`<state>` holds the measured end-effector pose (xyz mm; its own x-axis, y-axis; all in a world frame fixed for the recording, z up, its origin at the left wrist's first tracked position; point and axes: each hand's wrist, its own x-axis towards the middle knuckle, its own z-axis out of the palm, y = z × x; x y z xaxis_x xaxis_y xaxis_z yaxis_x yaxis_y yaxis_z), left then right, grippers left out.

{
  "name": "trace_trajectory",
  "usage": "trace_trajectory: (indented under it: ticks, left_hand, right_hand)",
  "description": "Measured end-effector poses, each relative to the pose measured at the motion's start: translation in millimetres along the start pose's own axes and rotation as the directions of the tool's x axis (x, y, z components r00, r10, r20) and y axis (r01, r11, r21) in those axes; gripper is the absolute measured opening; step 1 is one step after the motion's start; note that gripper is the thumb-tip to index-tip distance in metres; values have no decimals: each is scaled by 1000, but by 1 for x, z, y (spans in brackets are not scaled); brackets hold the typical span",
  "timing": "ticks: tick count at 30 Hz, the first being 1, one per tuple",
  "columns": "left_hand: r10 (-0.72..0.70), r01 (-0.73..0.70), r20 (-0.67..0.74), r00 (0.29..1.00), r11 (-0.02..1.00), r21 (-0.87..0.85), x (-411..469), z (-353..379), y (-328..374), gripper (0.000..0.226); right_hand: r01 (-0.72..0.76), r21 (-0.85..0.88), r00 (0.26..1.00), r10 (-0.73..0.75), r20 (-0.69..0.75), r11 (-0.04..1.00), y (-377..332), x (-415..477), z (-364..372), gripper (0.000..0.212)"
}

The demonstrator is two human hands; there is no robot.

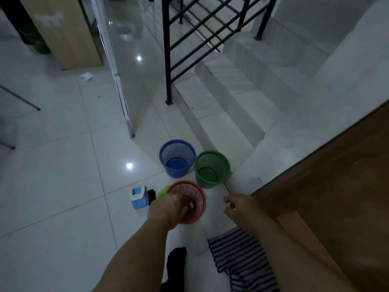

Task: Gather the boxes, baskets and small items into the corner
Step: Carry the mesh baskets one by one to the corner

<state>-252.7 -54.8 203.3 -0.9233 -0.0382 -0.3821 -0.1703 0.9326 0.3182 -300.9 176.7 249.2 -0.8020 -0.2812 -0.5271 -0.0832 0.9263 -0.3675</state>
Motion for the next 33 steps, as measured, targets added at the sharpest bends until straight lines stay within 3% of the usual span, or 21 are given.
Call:
trace_trajectory:
  ticks: [7,13,18,24,29,33]
  left_hand:
    - [-241,247,141,960,969,-26,77,32,-9,59]
    - [-403,420,174,898,904,-76,135,103,-32,63]
    - [-408,450,362,838,892,-36,178,184,-59,73]
    - [-414,482,486,770,876,-18,219,260,-84,82]
    - [-423,521,504,753,851,-64,249,309,-111,85]
    - [-462,550,407,788,825,-129,253,321,-118,80]
  right_hand:
    - [188,-160,970,-157,184,969,29,112,3,48]
    - [352,-191,910,-286,301,916,56,225,70,49]
    - [384,-211,868,-273,415,899,83,300,134,54]
    - [358,-235,848,-209,488,904,113,366,201,47]
    - [335,-237,828,-165,537,912,130,401,242,51]
    - [334,-173,845,-213,490,927,132,411,257,40]
